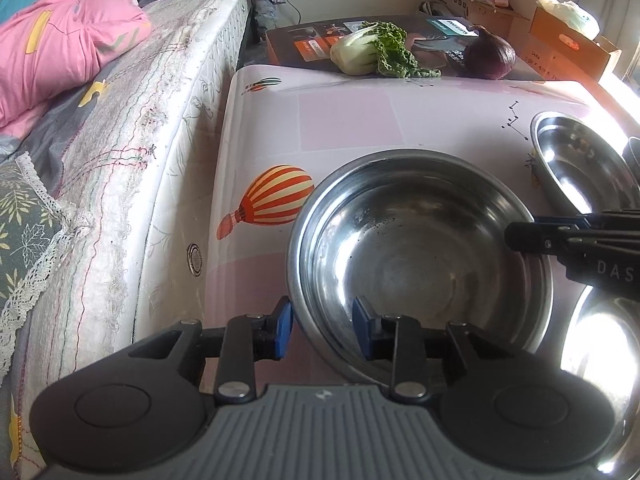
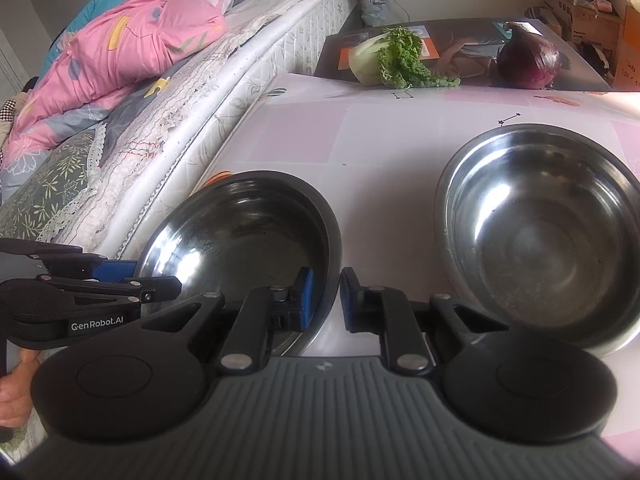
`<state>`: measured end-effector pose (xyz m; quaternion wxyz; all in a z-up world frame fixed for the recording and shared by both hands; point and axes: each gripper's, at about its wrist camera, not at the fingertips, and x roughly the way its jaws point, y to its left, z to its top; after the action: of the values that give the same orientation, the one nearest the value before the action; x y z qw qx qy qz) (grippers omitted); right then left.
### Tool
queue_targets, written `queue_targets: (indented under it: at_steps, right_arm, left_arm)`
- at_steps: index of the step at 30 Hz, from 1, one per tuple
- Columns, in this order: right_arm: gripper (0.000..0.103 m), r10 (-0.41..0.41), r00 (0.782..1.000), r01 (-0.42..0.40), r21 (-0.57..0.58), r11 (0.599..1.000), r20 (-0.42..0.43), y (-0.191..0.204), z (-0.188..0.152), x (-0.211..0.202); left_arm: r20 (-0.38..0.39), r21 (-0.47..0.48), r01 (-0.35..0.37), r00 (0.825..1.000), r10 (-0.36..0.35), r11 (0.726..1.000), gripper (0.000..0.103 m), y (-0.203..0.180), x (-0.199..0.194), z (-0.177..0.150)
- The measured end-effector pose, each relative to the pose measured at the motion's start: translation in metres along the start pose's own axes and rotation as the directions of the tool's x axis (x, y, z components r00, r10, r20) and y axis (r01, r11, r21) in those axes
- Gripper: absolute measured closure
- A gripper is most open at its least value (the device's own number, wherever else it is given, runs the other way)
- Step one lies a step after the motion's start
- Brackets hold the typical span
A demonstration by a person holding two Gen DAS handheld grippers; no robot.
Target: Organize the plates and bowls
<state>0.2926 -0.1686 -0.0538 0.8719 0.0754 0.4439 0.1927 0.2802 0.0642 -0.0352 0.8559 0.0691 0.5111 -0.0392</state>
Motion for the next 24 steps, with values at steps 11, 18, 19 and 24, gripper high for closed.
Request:
queue_targets:
  at_steps: [11, 18, 19, 24]
  right_arm:
    - [0.089, -0.006, 1.000, 0.006, 0.026, 1.000, -0.006, -0.004, 0.003, 0.008]
    - [0.090, -0.009, 1.000, 0.009, 0.020, 1.000, -0.008, 0.000, 0.004, 0.012]
    - [0.090, -0.009, 1.000, 0.009, 0.019, 1.000, -0.008, 0.000, 0.004, 0.012]
    - [0.091, -0.011, 1.000, 0.011, 0.009, 1.000, -0.004, 0.001, 0.004, 0.009]
  left_arm:
    - [-0.054, -0.009, 0.010, 0.998, -0.010, 1.000, 0.070, 0.003, 0.018, 0.006]
    - [-0.059, 0.002, 0.001, 0.998, -0.001, 1.000, 0.070, -0.002, 0.021, 0.005]
    - [-0.057, 0.001, 0.003, 0.998, -0.003, 1.000, 0.070, -0.002, 0.020, 0.005]
    - [-0.043, 0.010, -0.006, 0.999, 0.006, 1.000, 0.071, -0.001, 0.016, 0.004]
